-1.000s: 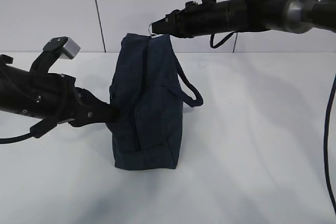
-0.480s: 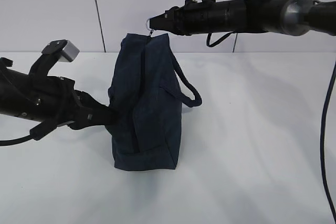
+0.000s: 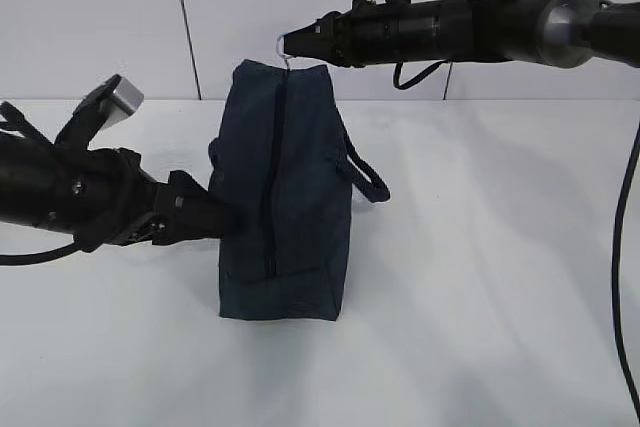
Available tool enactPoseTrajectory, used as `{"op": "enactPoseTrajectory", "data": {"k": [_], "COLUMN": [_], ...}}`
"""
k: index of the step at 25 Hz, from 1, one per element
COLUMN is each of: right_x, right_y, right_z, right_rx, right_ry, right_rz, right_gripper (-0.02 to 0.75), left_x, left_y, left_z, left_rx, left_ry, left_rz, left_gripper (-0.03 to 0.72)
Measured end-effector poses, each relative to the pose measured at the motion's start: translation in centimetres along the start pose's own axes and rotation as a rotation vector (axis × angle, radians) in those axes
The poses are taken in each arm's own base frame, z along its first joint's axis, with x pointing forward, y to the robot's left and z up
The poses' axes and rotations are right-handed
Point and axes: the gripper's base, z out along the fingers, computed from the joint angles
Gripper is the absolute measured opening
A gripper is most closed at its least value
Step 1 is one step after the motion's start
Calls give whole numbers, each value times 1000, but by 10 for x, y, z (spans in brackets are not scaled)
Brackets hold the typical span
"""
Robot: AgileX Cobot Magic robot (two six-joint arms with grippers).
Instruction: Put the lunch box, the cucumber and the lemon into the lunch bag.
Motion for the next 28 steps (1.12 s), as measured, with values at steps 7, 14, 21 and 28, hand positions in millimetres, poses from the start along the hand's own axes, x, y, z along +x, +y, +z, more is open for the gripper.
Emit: {"op": "enactPoseTrajectory", "data": {"k": [7,14,21,28], "right_x": [0,0,1,0], "right_y": [-1,0,3,0], "right_z": [-1,-1,-1,-4], "right_rx": [-2,-9,-36,-31], "right_ry": [-1,4,12,9], "right_rz": [1,-1,-3,1], "right_gripper": [20,20,20,20], "left_x": [-2,-28,-78,-114], "left_y": [-16,-51,-58,-32], "left_z": [-18,-81,-101,-68], "left_rx": [1,-89,-170,-165], "left_ry": [10,-231,-423,-393], "left_rz": [-2,24,27,-30], "left_gripper": [619,559,556,554]}}
